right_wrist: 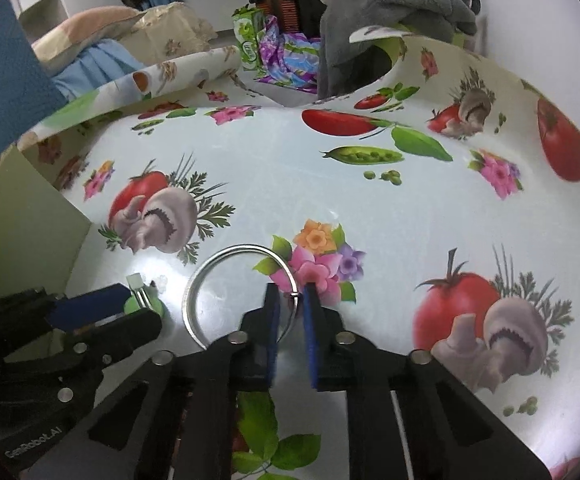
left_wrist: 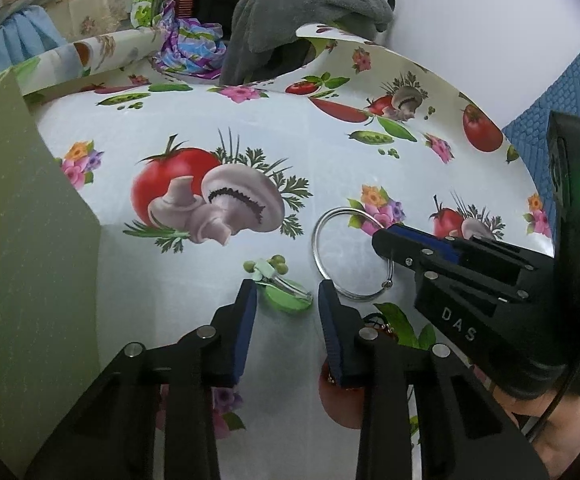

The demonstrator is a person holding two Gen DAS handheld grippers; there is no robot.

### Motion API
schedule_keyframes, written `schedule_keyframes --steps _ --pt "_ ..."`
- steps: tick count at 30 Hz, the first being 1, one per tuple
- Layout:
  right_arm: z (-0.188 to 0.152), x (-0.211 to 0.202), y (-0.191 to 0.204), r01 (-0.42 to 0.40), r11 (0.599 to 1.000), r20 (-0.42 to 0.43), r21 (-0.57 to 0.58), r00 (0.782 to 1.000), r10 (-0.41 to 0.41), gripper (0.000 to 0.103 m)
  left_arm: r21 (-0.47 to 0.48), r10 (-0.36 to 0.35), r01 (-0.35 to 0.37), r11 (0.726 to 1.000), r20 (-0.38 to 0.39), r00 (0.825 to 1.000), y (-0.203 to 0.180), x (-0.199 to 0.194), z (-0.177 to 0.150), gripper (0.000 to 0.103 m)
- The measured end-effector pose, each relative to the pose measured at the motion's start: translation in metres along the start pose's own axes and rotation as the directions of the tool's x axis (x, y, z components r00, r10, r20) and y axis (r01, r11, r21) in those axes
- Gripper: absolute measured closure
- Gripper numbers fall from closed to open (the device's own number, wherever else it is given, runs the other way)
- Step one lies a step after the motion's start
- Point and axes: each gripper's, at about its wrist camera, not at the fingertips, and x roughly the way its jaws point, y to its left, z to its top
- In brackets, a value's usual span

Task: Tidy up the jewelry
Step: 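Grasp the silver hoop ring with the right tool while the left tool grasps the green clip, then carry the hoop ring and green clip into the white box and open both tools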

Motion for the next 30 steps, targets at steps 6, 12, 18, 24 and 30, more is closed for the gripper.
schedule_keyframes --steps 6,12,18,24,30 --pt "-0.003 -0.003 -0.007 0.018 1.000 -0.011 0.013 1.000 -0.017 0.099 0.031 -0.018 0.018 0.999 -0.003 1.000 -0.005 0.003 0.000 0.077" --pt "-0.010 -0.017 -0.011 0.038 0.999 -0.002 0.036 0.999 -0.038 0.098 0.046 -0.032 0.033 0.998 -0.008 0.999 -0.007 0.003 -0.001 0.078" --pt "-0.015 -0.037 -0.004 0.056 0.997 0.023 0.049 0.998 -0.058 0.098 0.032 -0.043 0.043 0.999 -0.009 0.999 -0.005 -0.009 -0.001 0.078" --pt "-0.025 -0.058 0.003 0.075 0.995 0.043 0.066 0.996 -0.077 0.098 0.047 -0.059 0.059 0.997 0.000 0.998 -0.007 -0.032 -0.007 0.078" --pt "-0.044 -0.077 0.011 0.083 0.992 0.047 0.100 0.995 -0.088 0.099 0.052 -0.081 0.080 0.995 0.005 0.997 -0.007 -0.057 -0.019 0.078"
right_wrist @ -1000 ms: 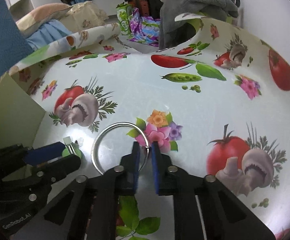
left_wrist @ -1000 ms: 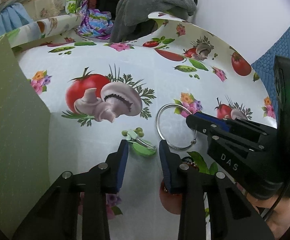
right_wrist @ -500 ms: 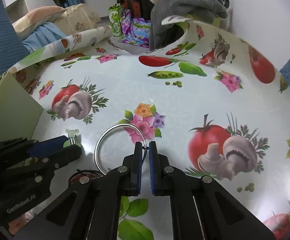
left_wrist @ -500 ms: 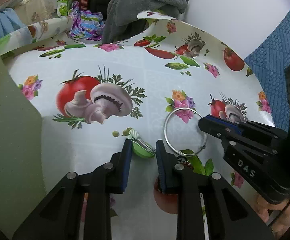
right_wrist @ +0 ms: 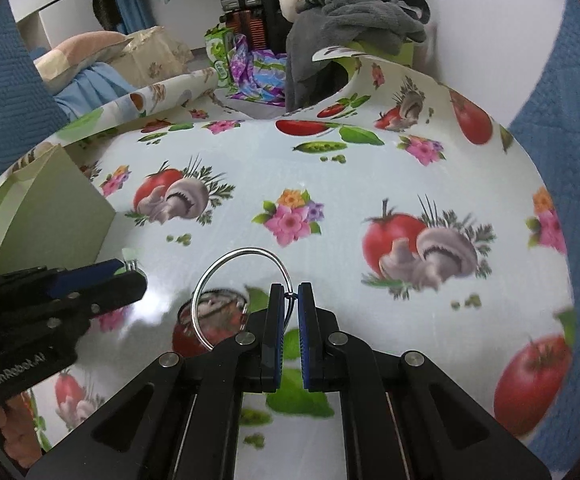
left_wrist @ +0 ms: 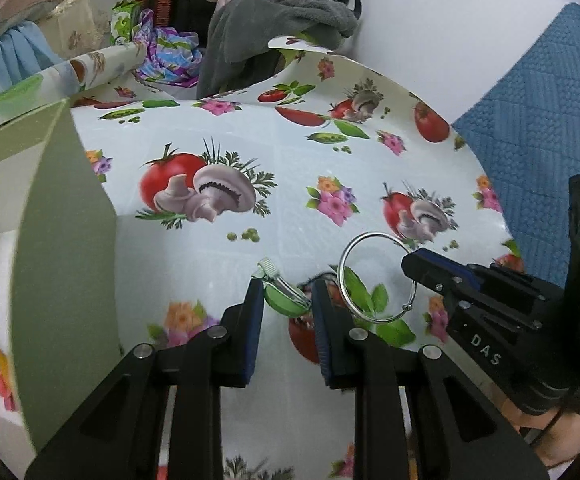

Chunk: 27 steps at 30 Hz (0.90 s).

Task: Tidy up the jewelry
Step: 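Carry the hoop ring and green clip into the white box and open both tools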

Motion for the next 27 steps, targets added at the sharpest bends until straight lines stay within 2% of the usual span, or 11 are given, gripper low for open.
schedule_keyframes --steps 5,11,21,27 --pt "-0.006 -0.017 0.007 0.013 1.000 0.005 0.015 1.000 -0.013 0.098 0.009 -0.016 0.016 1.000 0.006 1.000 -0.004 -0.024 -0.002 0.078" --pt "0.008 -0.049 0.021 0.021 1.000 0.036 0.012 0.999 -0.022 0.099 0.038 -0.038 0.036 0.999 0.036 0.999 -0.007 -0.069 0.012 0.078" --pt "0.067 -0.119 0.065 0.000 1.000 0.139 -0.030 0.990 0.004 0.099 0.068 -0.022 0.015 0.998 0.113 0.993 0.007 -0.150 0.050 0.078" --pt "0.105 -0.147 0.106 -0.027 0.998 0.213 -0.055 0.976 0.039 0.098 0.096 -0.005 -0.013 0.995 0.186 0.982 0.035 -0.196 0.074 0.078"
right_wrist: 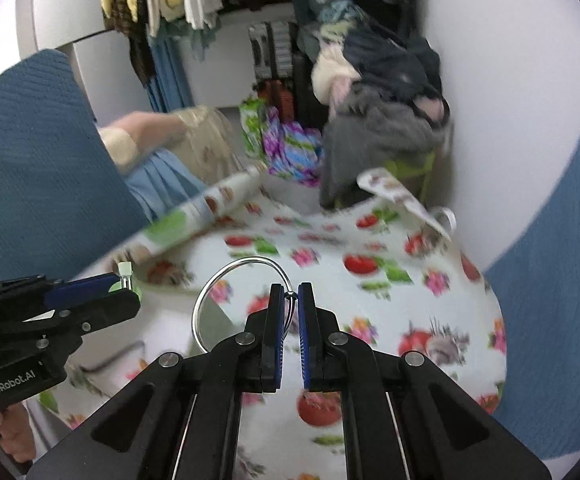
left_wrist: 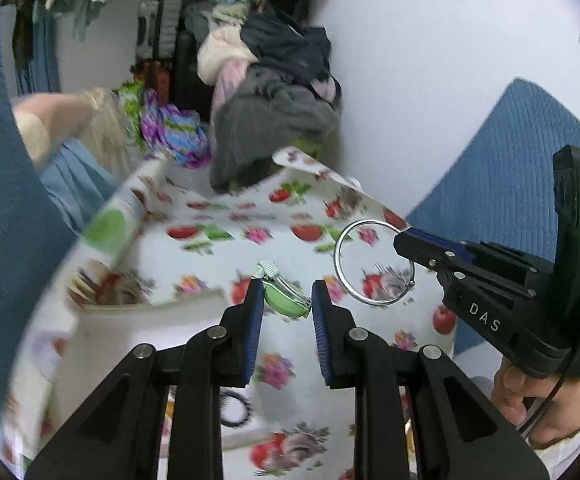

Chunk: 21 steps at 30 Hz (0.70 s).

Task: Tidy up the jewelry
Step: 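Carry the hoop ring and green clip into the white box and open both tools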

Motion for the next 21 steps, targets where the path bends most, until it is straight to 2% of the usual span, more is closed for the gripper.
schedule_keyframes --steps 4,8,15,21 --pt "0.016 0.003 0.031 -0.030 1.000 0.021 0.001 0.999 0.030 0.098 -0.007 0.034 -0.034 0.999 0.012 0.999 0.029 -0.016 0.007 0.078" --pt "0.015 0.016 0.061 -0.063 0.998 -0.001 -0.015 0.998 0.063 0.098 -0.029 0.062 -0.062 0.998 0.007 0.998 0.058 -0.023 -0.004 0.078" --pt "-0.010 0.046 0.105 -0.106 0.994 -0.078 -0.038 0.992 0.103 0.098 -0.075 0.099 -0.103 0.992 -0.058 0.993 0.100 -0.013 -0.042 0.078" --pt "-0.043 0.065 0.120 -0.125 0.992 -0.160 -0.026 0.980 0.119 0.098 -0.118 0.104 -0.121 0.986 -0.139 0.985 0.127 0.003 -0.075 0.078"
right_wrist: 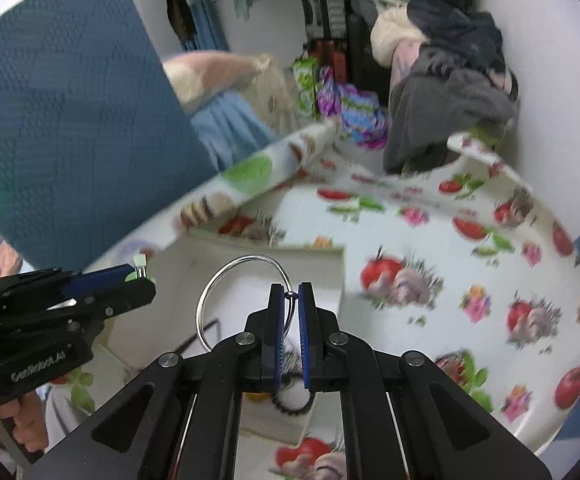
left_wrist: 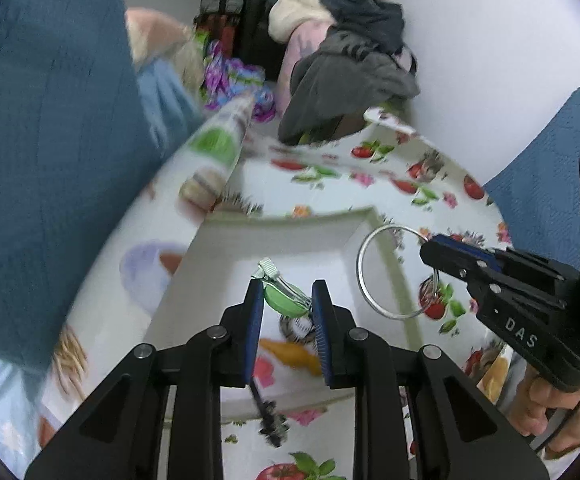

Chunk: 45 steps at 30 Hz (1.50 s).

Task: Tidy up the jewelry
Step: 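Carry the hoop ring and green clip into the white box and open both tools, then lower the left tool onto the red-beaded bracelet and grasp it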

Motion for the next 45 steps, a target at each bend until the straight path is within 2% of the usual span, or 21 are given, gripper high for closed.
schedule_keyframes --steps 6,14,17,20,33,38,45 --pt "-0.028 0.023 0.006 -0.007 1.000 -0.080 0.003 0.997 0.007 0.097 -0.019 -0.001 0.000 1.000 -0.055 0.999 0.010 0.015 -0.019 0.078" --pt "-0.034 0.025 0.005 -0.035 0.999 -0.089 0.031 0.995 0.038 0.097 -0.031 -0.015 0.012 0.999 -0.082 0.997 0.012 0.017 -0.028 0.078" --pt "-0.026 0.014 0.003 -0.055 0.998 -0.063 0.036 0.996 0.058 0.097 -0.039 -0.025 0.022 0.999 -0.076 0.997 0.010 0.011 -0.023 0.076" --pt "-0.014 -0.003 0.002 -0.061 0.998 -0.020 0.028 0.998 0.062 0.097 -0.031 -0.017 0.015 0.999 -0.051 0.999 0.003 -0.001 -0.016 0.059" --pt "0.020 -0.096 -0.012 -0.052 0.999 0.164 -0.006 0.985 0.052 0.097 0.011 -0.039 0.038 0.999 0.107 0.994 -0.046 -0.075 0.013 0.059" --pt "0.014 -0.123 -0.022 -0.020 1.000 0.208 -0.022 0.978 0.024 0.097 0.028 -0.050 0.047 0.999 0.145 0.988 -0.068 -0.088 0.013 0.059" --pt "-0.009 -0.148 -0.051 0.011 1.000 0.252 0.001 0.968 -0.011 0.097 0.088 -0.050 0.035 0.995 0.169 0.984 -0.105 -0.085 0.003 0.059"
